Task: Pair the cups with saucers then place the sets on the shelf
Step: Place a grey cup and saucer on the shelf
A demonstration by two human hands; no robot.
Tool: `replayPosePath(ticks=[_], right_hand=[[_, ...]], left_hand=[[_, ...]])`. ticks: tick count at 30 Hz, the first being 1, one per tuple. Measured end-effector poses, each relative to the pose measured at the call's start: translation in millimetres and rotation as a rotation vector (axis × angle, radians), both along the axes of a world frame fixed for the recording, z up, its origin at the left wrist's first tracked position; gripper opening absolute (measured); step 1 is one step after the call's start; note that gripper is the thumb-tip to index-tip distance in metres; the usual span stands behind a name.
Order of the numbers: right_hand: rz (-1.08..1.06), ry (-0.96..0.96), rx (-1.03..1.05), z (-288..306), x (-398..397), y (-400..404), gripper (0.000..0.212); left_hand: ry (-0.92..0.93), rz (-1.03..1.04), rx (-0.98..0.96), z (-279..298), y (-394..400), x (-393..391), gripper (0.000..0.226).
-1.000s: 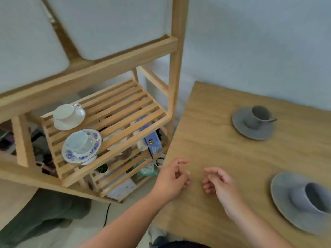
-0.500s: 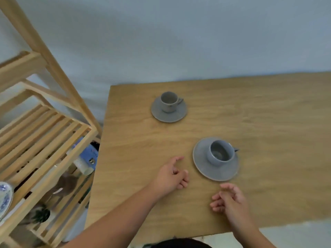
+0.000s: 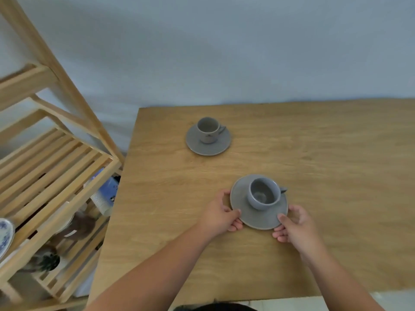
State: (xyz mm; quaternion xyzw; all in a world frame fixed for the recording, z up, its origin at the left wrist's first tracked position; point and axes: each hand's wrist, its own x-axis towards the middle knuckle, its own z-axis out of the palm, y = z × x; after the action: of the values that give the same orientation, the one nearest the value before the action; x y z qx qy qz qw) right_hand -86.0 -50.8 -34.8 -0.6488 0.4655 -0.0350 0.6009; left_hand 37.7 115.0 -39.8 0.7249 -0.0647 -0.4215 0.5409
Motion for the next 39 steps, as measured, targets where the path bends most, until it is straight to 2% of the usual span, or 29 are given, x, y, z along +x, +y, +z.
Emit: replayPosePath(ticks=[10,26,33,39], right_hand=[[0.175,-0.099,0.058,-6,42,54,0.028],[0.692,-0.125,0.101,-8,196,245,0.021],[0.854,-0.139,0.096,-10,256,314,0.019],[0.917,-0.095,0.022,-18,305,355,0.022]], left_hand=[[0.059,0.235,-0.050,-6,79,8,0.060],[0.004,0.832,-0.043,1,281,49,0.055],[0.022,0.973,-0.041,9,345,80,0.056],[0.064,1.034,-0.003,0,381,113,0.067]])
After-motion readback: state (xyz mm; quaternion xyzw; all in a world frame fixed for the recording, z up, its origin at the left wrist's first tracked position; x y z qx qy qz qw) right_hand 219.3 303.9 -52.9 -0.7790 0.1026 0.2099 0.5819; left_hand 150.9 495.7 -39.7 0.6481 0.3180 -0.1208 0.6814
